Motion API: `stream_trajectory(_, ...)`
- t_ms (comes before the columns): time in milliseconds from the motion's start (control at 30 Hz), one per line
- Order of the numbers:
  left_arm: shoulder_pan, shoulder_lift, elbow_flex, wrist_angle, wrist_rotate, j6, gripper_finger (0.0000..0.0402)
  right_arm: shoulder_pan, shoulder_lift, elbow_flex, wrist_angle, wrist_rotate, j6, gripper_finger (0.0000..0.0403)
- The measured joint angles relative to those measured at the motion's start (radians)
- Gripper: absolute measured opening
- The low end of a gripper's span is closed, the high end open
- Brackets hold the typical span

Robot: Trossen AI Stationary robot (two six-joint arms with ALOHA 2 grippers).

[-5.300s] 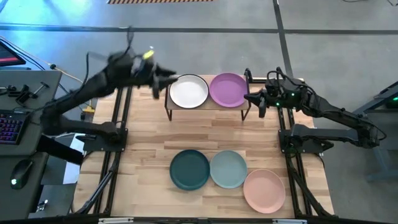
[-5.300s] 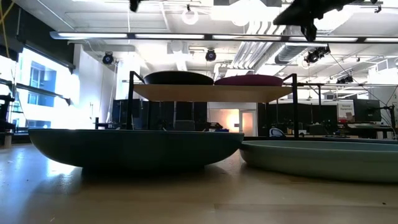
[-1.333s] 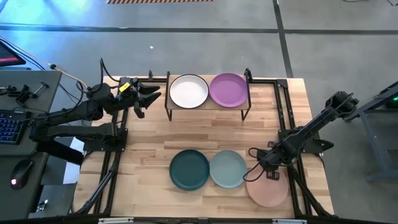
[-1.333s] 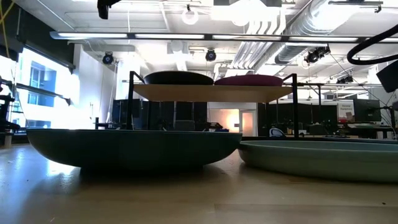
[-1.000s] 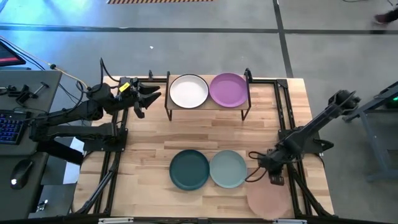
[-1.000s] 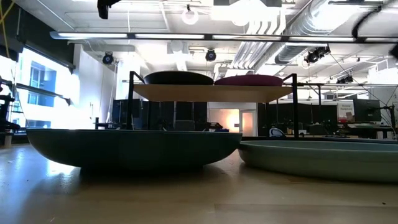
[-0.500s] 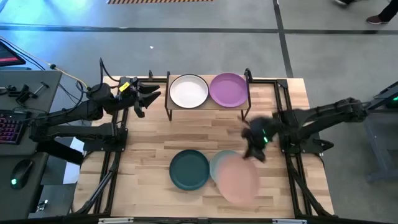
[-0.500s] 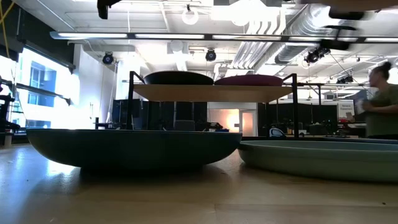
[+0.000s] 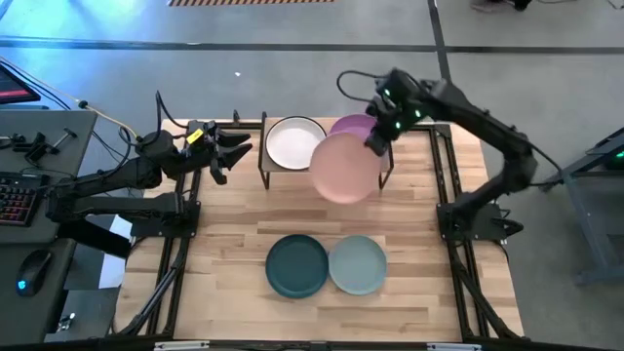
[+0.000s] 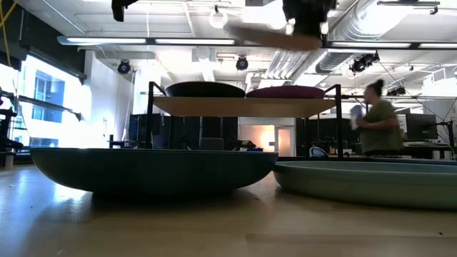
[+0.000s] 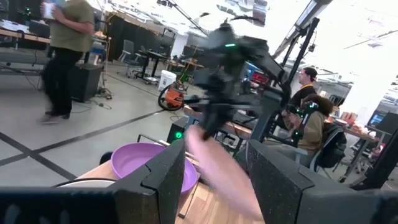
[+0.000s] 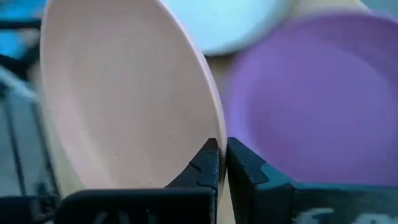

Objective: Place and stack plates onto a shelf
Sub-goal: Stack the light orange on top of the purple plate on the shelf

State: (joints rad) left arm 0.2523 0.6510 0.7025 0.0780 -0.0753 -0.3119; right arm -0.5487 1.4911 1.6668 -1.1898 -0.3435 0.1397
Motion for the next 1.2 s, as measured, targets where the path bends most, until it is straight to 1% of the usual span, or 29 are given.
stream_trajectory(67, 0.0, 0.0, 0.0, 0.0, 0.0, 0.0, 0.0161, -0.071, 0.066, 0.046, -0.081, 0.0, -0.058, 0.0)
stream_trajectory(133, 0.0, 0.0, 0.0, 0.0, 0.0, 0.0, 0.0161, -0.137, 0.114, 0.07, -0.117, -0.001, -0.1, 0.0)
stream_trajectory(267, 0.0, 0.0, 0.0, -0.001, 0.001, 0.0, 0.0161, -0.255, 0.153, 0.094, -0.128, -0.077, -0.145, 0.0)
stream_trajectory(300, 0.0, 0.0, 0.0, -0.001, 0.001, 0.0, 0.0161, -0.282, 0.154, 0.094, -0.131, -0.077, -0.151, 0.0)
stream_trajectory(433, 0.0, 0.0, 0.0, -0.001, 0.001, 0.0, 0.0161, -0.39, 0.154, 0.092, -0.149, 0.002, -0.143, 0.0)
stream_trajectory(533, 0.0, 0.0, 0.0, -0.002, 0.001, 0.0, 0.0161, -0.442, 0.154, 0.092, -0.15, 0.027, -0.117, 0.0)
stream_trajectory(667, 0.0, 0.0, 0.0, -0.002, 0.001, 0.0, 0.0161, -0.436, 0.156, 0.092, -0.15, 0.067, -0.111, 0.0)
stream_trajectory(733, 0.0, 0.002, 0.0, -0.002, 0.001, 0.0, 0.0161, -0.42, 0.165, 0.092, -0.149, 0.068, -0.091, 0.0)
stream_trajectory(900, 0.0, 0.01, 0.0, -0.003, 0.001, 0.0, 0.0161, -0.368, 0.209, 0.091, -0.146, 0.123, -0.061, 0.0)
stream_trajectory(1200, 0.0, 0.019, 0.0, -0.004, 0.001, 0.0, 0.0161, -0.313, 0.269, 0.09, -0.077, 0.105, -0.009, 0.0)
